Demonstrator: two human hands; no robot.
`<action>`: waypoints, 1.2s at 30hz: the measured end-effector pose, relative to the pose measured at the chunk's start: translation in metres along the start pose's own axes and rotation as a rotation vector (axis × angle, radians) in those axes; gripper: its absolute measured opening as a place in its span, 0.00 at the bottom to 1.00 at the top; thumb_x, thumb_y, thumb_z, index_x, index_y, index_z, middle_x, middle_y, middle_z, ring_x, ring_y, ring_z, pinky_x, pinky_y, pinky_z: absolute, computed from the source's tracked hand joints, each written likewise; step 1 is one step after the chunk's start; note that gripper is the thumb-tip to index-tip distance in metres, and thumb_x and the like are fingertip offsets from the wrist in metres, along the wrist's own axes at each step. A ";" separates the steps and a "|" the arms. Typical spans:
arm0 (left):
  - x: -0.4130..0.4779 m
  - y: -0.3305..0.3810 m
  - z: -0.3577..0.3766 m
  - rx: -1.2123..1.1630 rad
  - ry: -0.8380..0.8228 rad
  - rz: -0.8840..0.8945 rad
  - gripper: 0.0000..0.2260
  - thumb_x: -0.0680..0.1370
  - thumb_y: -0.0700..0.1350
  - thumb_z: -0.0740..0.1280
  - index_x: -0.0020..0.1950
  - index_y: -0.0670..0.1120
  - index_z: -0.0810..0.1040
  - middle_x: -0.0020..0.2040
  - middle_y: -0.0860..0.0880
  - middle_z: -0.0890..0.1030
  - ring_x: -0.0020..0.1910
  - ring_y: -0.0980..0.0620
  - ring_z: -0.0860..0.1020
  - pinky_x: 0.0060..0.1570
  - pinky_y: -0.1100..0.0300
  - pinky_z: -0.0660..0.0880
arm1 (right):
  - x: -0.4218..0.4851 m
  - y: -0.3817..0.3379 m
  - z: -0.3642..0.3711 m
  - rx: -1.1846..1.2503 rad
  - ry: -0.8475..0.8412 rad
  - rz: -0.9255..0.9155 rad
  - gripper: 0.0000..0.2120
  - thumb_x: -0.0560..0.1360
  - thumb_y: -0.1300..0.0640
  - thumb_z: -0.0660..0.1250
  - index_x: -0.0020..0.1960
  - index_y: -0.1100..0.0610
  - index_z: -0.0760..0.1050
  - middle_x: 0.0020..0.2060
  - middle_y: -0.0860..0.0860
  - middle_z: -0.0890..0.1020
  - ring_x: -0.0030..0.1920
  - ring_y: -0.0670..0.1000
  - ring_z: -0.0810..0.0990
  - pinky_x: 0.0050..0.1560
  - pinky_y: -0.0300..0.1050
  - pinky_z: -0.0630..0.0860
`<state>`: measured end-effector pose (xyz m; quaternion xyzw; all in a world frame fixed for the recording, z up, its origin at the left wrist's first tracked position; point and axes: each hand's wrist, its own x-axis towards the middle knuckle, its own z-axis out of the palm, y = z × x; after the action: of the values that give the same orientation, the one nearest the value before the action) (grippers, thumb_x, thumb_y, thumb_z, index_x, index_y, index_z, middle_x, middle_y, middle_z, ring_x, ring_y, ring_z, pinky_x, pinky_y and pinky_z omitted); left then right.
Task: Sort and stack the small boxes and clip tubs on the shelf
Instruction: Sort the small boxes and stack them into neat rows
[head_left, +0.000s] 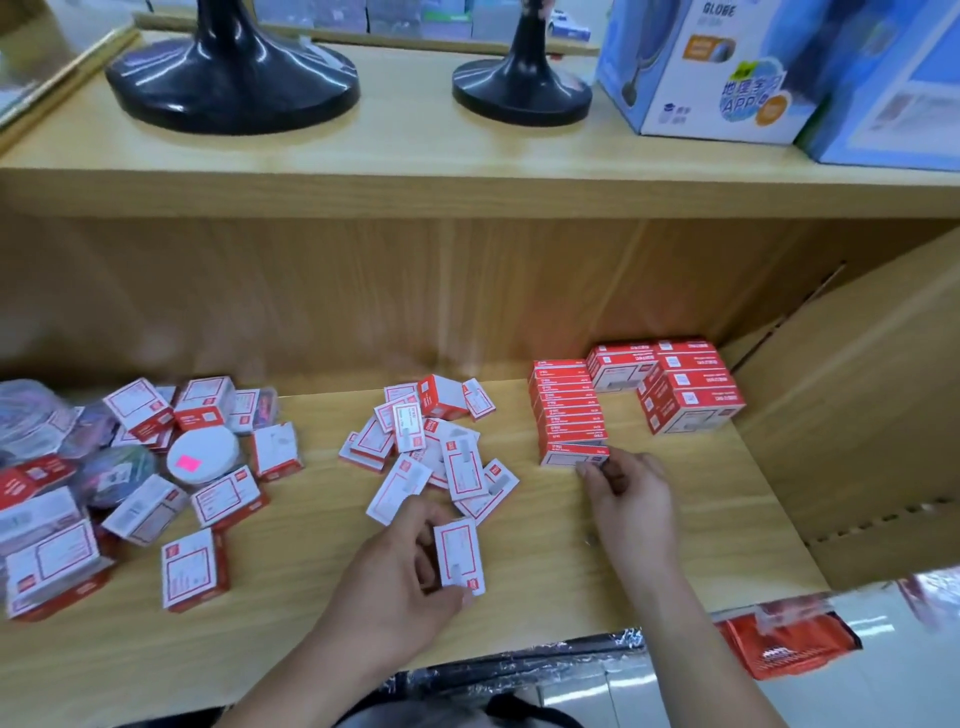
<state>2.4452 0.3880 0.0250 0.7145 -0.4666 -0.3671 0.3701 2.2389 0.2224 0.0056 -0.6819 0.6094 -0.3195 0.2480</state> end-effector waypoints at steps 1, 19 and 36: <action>0.002 0.001 0.002 -0.045 -0.006 0.017 0.22 0.68 0.39 0.78 0.50 0.60 0.74 0.38 0.53 0.81 0.33 0.52 0.75 0.36 0.57 0.76 | 0.001 0.000 0.000 -0.018 0.004 -0.004 0.04 0.74 0.53 0.73 0.47 0.52 0.82 0.39 0.45 0.75 0.39 0.48 0.77 0.42 0.48 0.76; 0.056 0.052 0.058 -0.274 0.045 0.153 0.14 0.76 0.36 0.72 0.49 0.57 0.77 0.37 0.54 0.82 0.37 0.57 0.77 0.41 0.54 0.73 | 0.007 0.010 -0.024 0.299 -0.170 0.027 0.07 0.76 0.56 0.71 0.50 0.44 0.83 0.41 0.44 0.82 0.42 0.41 0.80 0.45 0.39 0.77; 0.093 0.045 0.067 0.733 0.440 0.389 0.17 0.70 0.65 0.70 0.50 0.55 0.82 0.48 0.57 0.76 0.51 0.50 0.74 0.47 0.52 0.66 | 0.019 0.030 -0.018 0.288 -0.215 -0.132 0.03 0.72 0.55 0.76 0.42 0.47 0.84 0.33 0.48 0.79 0.34 0.47 0.77 0.39 0.42 0.76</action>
<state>2.3963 0.2757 0.0165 0.7583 -0.6011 0.0586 0.2454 2.2060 0.2007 -0.0016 -0.7082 0.4814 -0.3444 0.3849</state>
